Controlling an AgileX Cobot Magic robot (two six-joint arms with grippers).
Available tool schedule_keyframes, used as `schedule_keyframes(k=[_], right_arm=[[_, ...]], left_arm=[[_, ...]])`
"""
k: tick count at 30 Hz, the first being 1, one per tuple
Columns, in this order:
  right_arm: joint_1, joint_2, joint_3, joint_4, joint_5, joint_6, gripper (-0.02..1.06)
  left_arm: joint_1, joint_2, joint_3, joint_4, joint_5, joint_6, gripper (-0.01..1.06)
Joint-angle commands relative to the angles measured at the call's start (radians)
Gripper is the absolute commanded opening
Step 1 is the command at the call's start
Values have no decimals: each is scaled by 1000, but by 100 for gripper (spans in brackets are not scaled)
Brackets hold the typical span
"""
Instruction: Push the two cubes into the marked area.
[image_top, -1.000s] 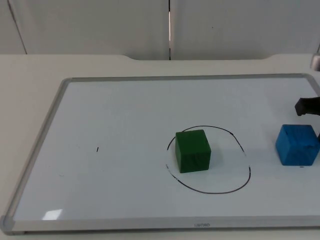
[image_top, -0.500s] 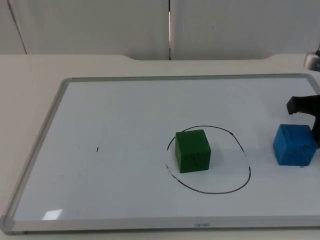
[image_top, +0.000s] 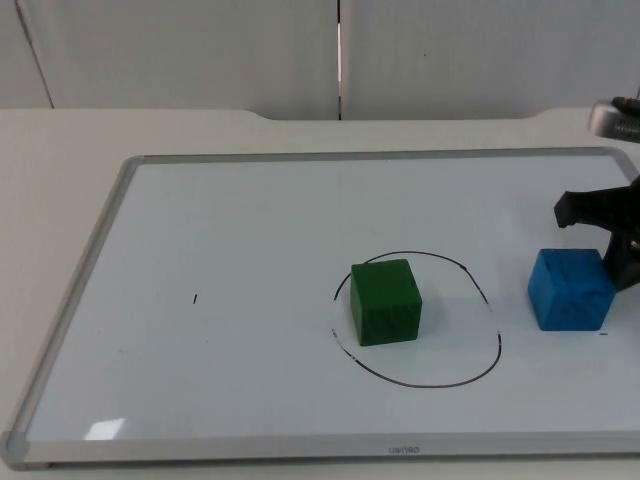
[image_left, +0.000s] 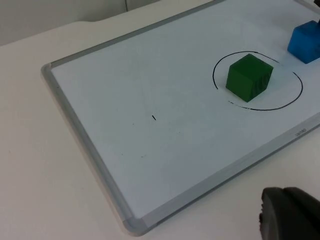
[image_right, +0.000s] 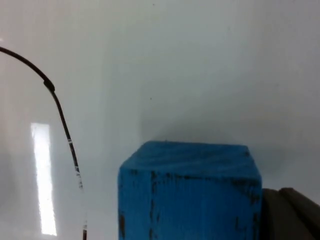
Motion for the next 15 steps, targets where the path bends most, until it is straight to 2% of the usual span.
schedule_keyframes(k=[1, 15], right_arm=[[7, -2, -5, 0, -9, 5, 0], [41, -2, -5, 6, -28, 5, 0]], left_arm=[[-4, -5, 4, 4, -9, -8, 0], [-4, -5, 4, 4, -9, -8, 0]])
